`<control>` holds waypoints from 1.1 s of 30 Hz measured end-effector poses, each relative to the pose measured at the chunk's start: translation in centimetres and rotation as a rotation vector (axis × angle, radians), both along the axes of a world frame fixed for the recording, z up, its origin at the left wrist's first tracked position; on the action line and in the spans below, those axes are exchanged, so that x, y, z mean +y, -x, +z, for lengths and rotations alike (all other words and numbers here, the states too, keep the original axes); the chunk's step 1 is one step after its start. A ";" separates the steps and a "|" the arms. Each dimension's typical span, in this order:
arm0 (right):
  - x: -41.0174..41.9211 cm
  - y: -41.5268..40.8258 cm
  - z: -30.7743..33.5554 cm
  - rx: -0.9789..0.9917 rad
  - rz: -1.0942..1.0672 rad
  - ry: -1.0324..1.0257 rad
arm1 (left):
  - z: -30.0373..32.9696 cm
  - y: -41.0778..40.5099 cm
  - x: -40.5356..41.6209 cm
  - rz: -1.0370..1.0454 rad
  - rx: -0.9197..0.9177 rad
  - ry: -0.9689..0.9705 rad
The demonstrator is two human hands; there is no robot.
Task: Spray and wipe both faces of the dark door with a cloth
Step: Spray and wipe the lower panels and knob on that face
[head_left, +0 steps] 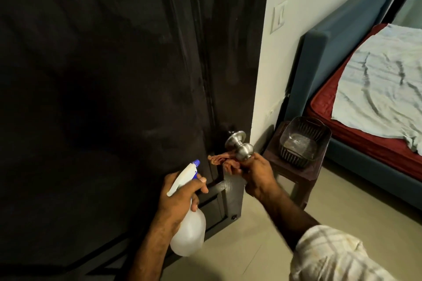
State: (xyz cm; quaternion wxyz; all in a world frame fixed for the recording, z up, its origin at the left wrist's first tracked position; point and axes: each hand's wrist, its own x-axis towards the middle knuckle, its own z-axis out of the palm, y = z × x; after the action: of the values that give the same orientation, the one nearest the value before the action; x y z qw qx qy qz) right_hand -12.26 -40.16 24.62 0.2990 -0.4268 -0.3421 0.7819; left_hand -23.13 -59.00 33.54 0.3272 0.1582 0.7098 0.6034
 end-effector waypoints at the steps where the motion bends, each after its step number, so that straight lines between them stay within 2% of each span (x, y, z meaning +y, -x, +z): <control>1: 0.4 -0.6 0.4 -0.014 0.005 -0.017 | 0.0 0.3 -0.1 0.005 -0.005 -0.002; 6: 1.3 -3.8 1.5 -0.036 -0.013 -0.245 | -0.8 0.6 1.5 -0.033 -0.051 0.058; 10: 1.7 -3.4 4.3 -0.052 -0.155 -0.415 | -1.1 0.1 3.5 -0.042 -0.075 0.072; 12: 1.4 -3.0 5.6 -0.157 -0.197 -0.649 | -1.0 0.2 4.2 -0.030 -0.081 0.062; 14: 0.8 -2.5 6.7 -0.245 -0.184 -0.972 | -0.8 0.5 4.4 -0.021 -0.088 0.029; 17: 0.2 -1.1 5.5 -0.450 0.162 -1.500 | -0.6 0.9 4.5 -0.017 -0.080 0.019; 19: 0.4 -0.5 3.1 -0.624 0.219 -1.796 | -0.4 1.0 4.4 -0.002 -0.080 0.035; 20: 0.7 0.0 1.9 -0.641 0.174 -1.795 | -0.4 1.0 4.4 0.004 -0.083 0.035; 21: 0.7 0.7 1.7 -0.601 0.091 -1.667 | -0.3 1.1 4.3 0.010 -0.085 0.030; 22: 0.7 1.7 1.4 -0.531 -0.044 -1.429 | -0.3 1.2 4.2 0.008 -0.088 0.028; 24: 0.9 3.7 2.8 -0.379 -0.319 -0.760 | -0.6 1.3 4.1 0.017 -0.097 0.030; 26: 1.8 4.7 4.0 -0.170 -0.319 -0.050 | -0.8 1.3 4.1 0.024 -0.106 0.037; 27: 2.3 4.6 4.2 -0.127 -0.255 0.123 | -0.9 1.2 4.1 0.024 -0.110 0.042; 28: 2.6 4.5 4.1 -0.141 -0.184 0.159 | -1.0 1.2 4.2 0.024 -0.114 0.048; 29: 3.0 4.5 3.7 -0.165 -0.120 0.094 | -1.0 1.3 4.3 0.024 -0.119 0.049; 31: 2.7 4.2 2.7 -0.309 -0.048 -0.253 | -1.2 1.3 4.4 0.027 -0.130 0.053; 33: 1.6 3.5 2.1 -0.556 -0.004 -0.734 | -1.1 1.4 4.5 0.024 -0.129 0.057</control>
State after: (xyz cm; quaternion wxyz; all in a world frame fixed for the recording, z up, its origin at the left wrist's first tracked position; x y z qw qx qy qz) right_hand -15.75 -38.54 26.70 0.3288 -0.4871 -0.6628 0.4641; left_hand -24.49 -54.46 32.45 0.3693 0.1013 0.7059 0.5959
